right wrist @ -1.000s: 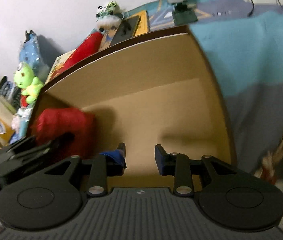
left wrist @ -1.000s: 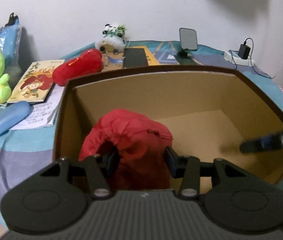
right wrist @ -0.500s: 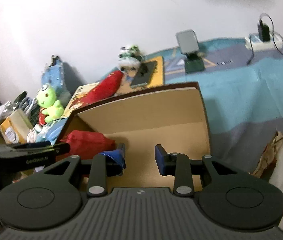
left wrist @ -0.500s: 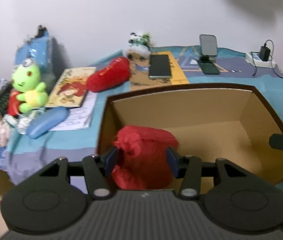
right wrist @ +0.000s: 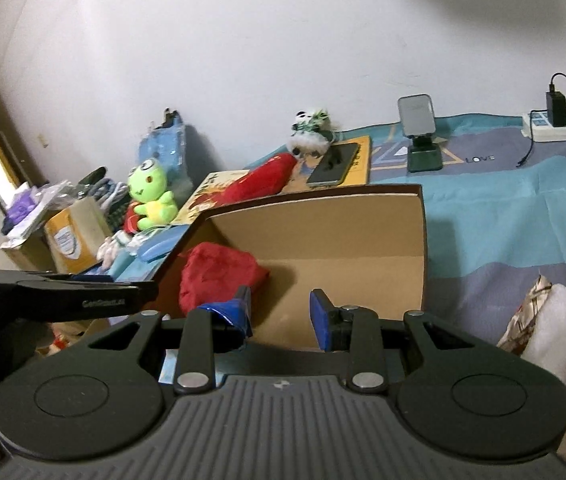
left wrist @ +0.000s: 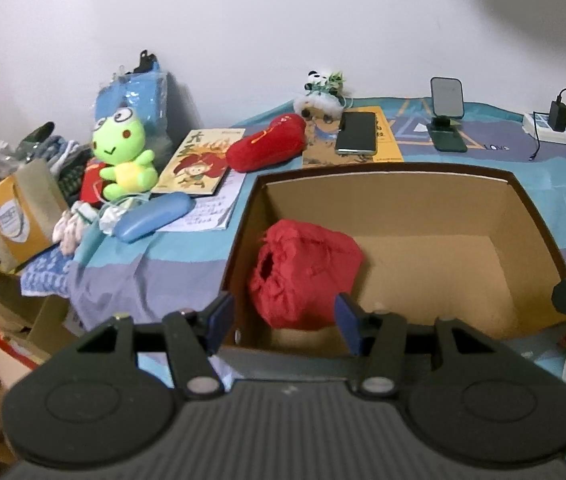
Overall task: Organize soft objects
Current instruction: 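Move the right gripper to the white fluffy towel beside the bunny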
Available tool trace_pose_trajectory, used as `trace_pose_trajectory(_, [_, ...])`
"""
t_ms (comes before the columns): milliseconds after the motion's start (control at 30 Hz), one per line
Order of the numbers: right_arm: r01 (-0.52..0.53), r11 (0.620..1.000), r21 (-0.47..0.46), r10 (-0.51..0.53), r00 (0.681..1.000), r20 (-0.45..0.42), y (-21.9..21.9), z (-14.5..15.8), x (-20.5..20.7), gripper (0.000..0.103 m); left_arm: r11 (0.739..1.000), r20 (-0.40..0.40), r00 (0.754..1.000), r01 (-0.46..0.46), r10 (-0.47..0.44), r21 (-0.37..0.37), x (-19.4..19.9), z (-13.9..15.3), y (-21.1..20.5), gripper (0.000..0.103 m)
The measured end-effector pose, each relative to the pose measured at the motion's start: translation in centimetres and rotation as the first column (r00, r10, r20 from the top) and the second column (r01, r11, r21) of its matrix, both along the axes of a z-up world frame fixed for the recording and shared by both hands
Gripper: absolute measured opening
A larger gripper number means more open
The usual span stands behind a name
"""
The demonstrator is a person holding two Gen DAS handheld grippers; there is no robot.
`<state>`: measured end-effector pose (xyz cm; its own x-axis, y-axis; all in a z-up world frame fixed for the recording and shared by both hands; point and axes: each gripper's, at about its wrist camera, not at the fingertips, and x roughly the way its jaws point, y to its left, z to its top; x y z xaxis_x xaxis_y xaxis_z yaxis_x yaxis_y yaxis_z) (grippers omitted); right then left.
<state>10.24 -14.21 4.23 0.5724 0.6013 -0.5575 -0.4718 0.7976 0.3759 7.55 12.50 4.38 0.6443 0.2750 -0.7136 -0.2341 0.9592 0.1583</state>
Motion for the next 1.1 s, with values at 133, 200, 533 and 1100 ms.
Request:
trace_pose_trajectory(133, [-0.036,0.999,0.014,0.036,0.999,-0.001,-1.0,0.0,-1.2,0.015,1.0,-0.006,1.0,-0.023,0.023,-0.001,-1.3,0.0,-1.3,0.054])
trace_pose_trajectory(200, [-0.051,0.999,0.016,0.051,0.999,0.001,-1.5,0.0,-1.8,0.015,0.999,-0.009,0.999,-0.033,0.033,0.0,-2.0,0.0,-2.1,0.054])
trace_pose_trajectory(533, [-0.095,0.995,0.021,0.095,0.995,-0.04,-4.5,-1.1,-3.7,0.015,0.999,-0.048,0.998,-0.048,0.047,-0.008,-4.0,-1.4,-6.5,0.054])
trace_pose_trajectory(1100, [0.058,0.998,0.0,-0.057,0.986,-0.155,-13.8,-4.8,-4.9,0.015,0.984,-0.179,0.968,0.172,-0.176,-0.042,-3.6,-6.0,-17.6,0.054])
